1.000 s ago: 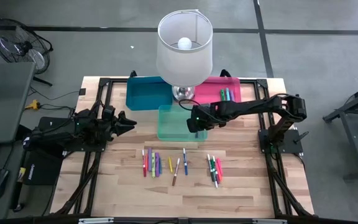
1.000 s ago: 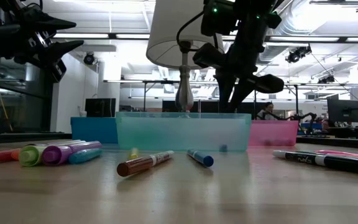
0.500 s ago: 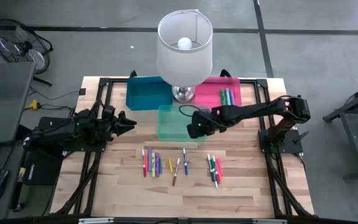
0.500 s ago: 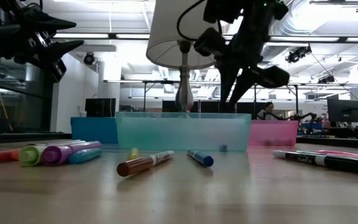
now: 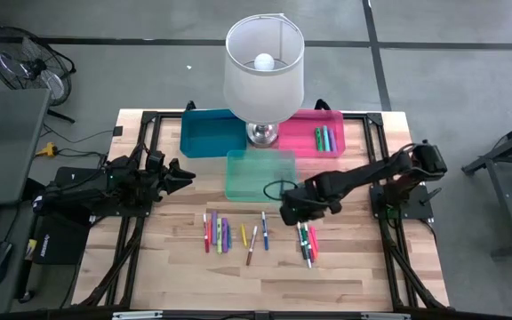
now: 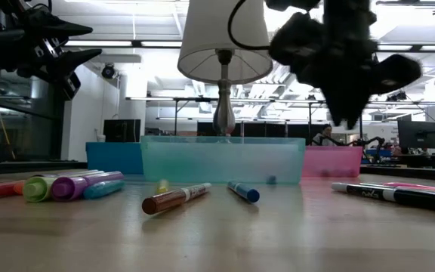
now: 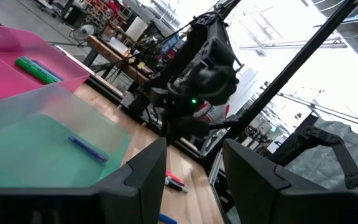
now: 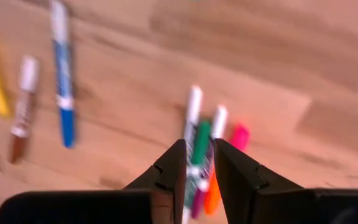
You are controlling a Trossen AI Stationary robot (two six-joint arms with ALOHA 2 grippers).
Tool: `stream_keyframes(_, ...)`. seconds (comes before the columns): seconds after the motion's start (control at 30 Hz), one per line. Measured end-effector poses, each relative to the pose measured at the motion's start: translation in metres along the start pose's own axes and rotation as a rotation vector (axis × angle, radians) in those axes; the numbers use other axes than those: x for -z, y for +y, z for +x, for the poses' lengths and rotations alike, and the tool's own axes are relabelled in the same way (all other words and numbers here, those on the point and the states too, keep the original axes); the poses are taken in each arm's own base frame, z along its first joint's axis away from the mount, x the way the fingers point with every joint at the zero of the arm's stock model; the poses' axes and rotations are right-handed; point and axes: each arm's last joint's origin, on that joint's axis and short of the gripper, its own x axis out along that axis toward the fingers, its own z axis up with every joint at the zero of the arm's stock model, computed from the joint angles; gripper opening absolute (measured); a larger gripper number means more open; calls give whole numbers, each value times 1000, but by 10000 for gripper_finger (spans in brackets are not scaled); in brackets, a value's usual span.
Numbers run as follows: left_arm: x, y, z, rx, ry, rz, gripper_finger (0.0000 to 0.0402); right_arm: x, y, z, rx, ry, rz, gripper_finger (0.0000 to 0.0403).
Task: Pick & Place Markers
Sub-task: Put the pink pen into the green bin
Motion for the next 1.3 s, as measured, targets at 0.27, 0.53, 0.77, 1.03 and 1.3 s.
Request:
stream_keyframes(0.27,0,0,0,0,0,0,156,21,-4,9,89,45,27,123)
stream_keyframes(0.53,0,0,0,0,0,0,156,21,-2,27,153,60,39,151)
stream_keyframes(0.77,0,0,0,0,0,0,156,18,-2,40,203,56,43,142)
stream_keyframes(1.03,0,0,0,0,0,0,156,17,-12,50,232,56,51,140)
stream_keyframes(1.3,0,0,0,0,0,0,156,14,-14,57,206,41,52,140)
